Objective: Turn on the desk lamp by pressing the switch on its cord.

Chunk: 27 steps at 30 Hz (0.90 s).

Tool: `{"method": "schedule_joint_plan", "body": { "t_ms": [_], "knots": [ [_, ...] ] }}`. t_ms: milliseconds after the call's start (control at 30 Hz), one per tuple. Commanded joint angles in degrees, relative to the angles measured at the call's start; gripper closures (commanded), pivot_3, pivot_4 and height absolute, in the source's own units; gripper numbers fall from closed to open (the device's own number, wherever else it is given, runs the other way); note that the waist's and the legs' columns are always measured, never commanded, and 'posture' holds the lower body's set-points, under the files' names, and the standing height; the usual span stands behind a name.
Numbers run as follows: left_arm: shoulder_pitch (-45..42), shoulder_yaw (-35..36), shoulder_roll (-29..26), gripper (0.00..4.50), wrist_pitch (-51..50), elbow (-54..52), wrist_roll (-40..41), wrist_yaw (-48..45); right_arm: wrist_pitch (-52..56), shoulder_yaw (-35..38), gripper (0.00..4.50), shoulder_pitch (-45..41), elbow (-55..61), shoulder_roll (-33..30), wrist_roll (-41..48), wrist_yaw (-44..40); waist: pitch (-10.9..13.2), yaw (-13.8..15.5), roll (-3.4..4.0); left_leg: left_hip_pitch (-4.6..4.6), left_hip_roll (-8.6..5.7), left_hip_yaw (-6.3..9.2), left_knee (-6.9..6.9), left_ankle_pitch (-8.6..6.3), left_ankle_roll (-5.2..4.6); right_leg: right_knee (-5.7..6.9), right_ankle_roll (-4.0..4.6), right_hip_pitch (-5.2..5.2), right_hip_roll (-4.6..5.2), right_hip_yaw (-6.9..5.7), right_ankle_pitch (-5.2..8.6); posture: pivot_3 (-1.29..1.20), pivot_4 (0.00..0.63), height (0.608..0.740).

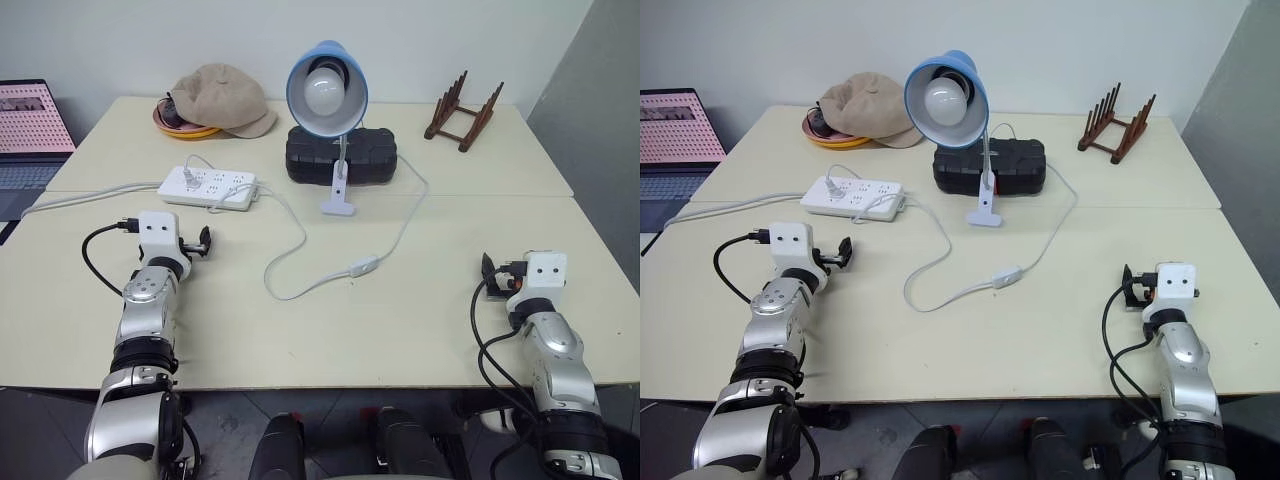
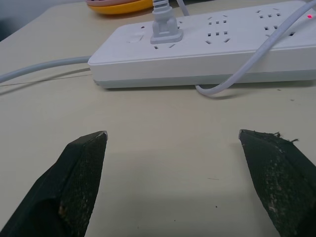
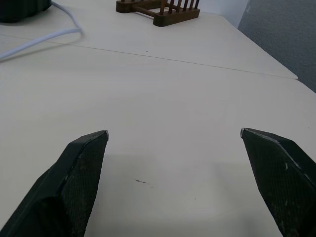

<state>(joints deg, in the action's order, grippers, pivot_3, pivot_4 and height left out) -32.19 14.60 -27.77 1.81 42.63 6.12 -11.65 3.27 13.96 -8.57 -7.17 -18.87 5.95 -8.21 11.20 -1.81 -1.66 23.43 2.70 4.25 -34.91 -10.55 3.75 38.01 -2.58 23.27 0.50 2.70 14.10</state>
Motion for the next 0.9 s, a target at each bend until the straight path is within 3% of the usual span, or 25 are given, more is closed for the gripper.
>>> {"method": "schedule_joint_plan", "body": {
  "t_ms": [33,233,333,500,600,667,767,900],
  "knots": [
    [-0.1,0.4,-0.3,0.05,-0.9,-2.6,0.6,-0.2,-0.6,0.5,0.0,-1.0,1.2,-0.7,0.2,-0.3,0.0,0.0,0.0,0.0,0.0,0.0,0.0,0.0,0.0,0.0,0.0,0.0,0.0,0.0,0.0,0.0,0.15,0.74],
    [0.1,0.3,-0.6,0.05,-0.8,-3.7,1.3,-2.5,-0.5,0.3,0.0,-1.4,1.0,-1.0,0.5,-1.5,0.0,0.0,0.0,0.0,0.0,0.0,0.0,0.0,0.0,0.0,0.0,0.0,0.0,0.0,0.0,0.0,0.15,0.74],
    [1.4,-1.8,-2.1,0.05,-3.6,-9.6,3.1,-11.3,1.8,-2.6,0.0,-2.7,2.7,-4.0,3.2,-11.1,0.0,0.0,0.0,0.0,0.0,-0.01,0.0,0.0,0.0,-0.01,0.0,0.0,0.0,0.01,0.0,0.0,0.15,0.74],
    [5.5,-9.0,-9.2,0.05,-13.9,-27.8,7.2,-31.7,8.3,-10.8,0.0,-10.3,2.2,-16.0,9.3,-38.9,0.1,-0.4,0.11,0.0,0.01,-0.04,0.0,0.0,0.0,0.0,0.02,0.01,0.0,0.02,0.01,0.0,0.15,0.74],
    [7.4,-11.3,-12.0,0.05,-18.3,-36.1,9.6,-37.7,9.3,-14.7,0.0,-15.1,-0.3,-20.0,10.2,-48.8,0.1,-0.6,0.15,-0.05,0.02,-0.07,0.04,0.0,0.0,-0.04,0.07,-0.03,0.01,0.04,0.04,0.0,0.15,0.74],
    [8.0,-12.2,-13.0,0.05,-21.9,-40.8,11.7,-40.3,9.2,-17.0,0.0,-18.8,-3.3,-20.8,10.0,-53.9,0.1,-0.5,0.14,-0.06,0.03,-0.07,0.08,-0.01,-0.01,-0.04,0.17,-0.02,0.0,0.04,0.11,0.0,0.15,0.74],
    [12.3,-16.0,-17.2,0.05,-29.8,-56.3,18.6,-48.7,5.9,-24.4,0.0,-28.3,-11.5,-19.8,6.9,-66.1,0.2,-1.3,0.14,-0.02,0.06,-0.06,0.07,-0.01,-0.01,-0.05,0.15,0.03,-0.03,0.04,0.11,0.0,0.15,0.74],
    [16.0,-16.0,-18.5,0.05,-31.8,-62.3,19.7,-48.7,-1.7,-29.2,0.0,-36.5,-23.8,-15.4,2.5,-71.0,0.3,-1.6,0.16,0.01,0.04,-0.13,0.09,-0.02,-0.01,-0.09,0.1,0.06,0.02,0.08,0.13,0.0,0.15,0.74]
  ]
}}
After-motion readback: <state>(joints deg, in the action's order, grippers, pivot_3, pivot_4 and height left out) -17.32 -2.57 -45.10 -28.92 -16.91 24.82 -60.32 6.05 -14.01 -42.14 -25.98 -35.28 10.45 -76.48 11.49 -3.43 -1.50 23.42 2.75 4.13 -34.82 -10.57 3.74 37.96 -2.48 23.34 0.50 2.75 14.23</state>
